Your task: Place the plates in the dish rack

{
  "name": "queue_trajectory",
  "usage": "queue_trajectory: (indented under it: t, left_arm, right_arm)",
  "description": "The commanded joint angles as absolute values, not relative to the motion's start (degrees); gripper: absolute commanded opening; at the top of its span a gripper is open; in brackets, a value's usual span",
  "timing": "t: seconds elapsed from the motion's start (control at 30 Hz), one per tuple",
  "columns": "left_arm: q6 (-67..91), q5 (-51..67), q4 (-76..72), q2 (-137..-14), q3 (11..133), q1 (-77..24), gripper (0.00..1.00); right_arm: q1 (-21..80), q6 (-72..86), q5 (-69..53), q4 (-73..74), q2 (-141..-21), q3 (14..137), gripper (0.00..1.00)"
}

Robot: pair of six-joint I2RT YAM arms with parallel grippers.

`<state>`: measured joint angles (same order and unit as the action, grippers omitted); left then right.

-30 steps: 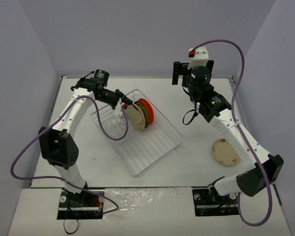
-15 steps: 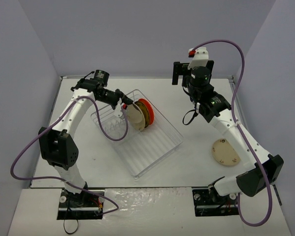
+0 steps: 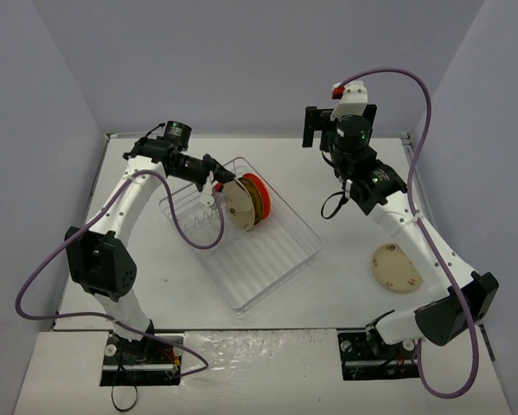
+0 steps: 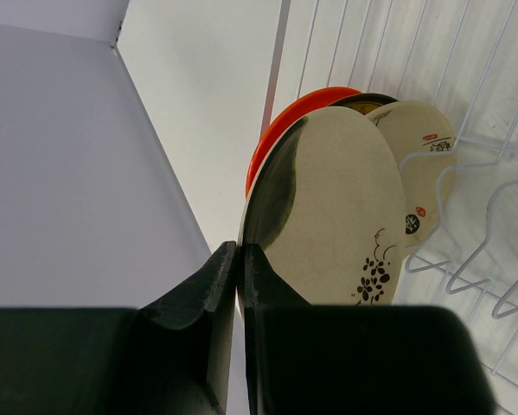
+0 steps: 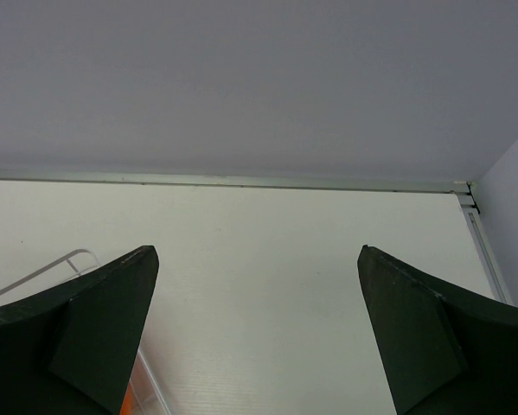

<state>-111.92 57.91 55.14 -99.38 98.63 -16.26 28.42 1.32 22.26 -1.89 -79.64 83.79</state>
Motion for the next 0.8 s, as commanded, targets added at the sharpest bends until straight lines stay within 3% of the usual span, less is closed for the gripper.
queue_trajectory:
  t: [0.0, 0.3, 0.53, 0.77]
  left_arm:
    - [-140.1, 59.9, 53.9, -94.7, 100.5, -16.9, 0.0]
    - [-141.4, 59.5, 55.4, -94.6, 99.0, -16.9, 0.0]
    - [-137.6, 58.1, 42.0, -93.7, 89.0, -17.1, 0.0]
    - [-139.4, 56.6, 43.5, -94.4, 87.8, -17.1, 0.0]
  right_arm:
    - [28.0, 1.6, 23.3, -5.6, -78.9, 86.4, 0.97]
    - [28.1, 1.8, 23.1, -5.9, -78.3, 85.9, 0.97]
    - [28.1, 2.2, 23.1, -5.6, -78.2, 85.8, 0.97]
    - [28.1, 2.6, 22.0, -5.6, -79.2, 86.5, 0.97]
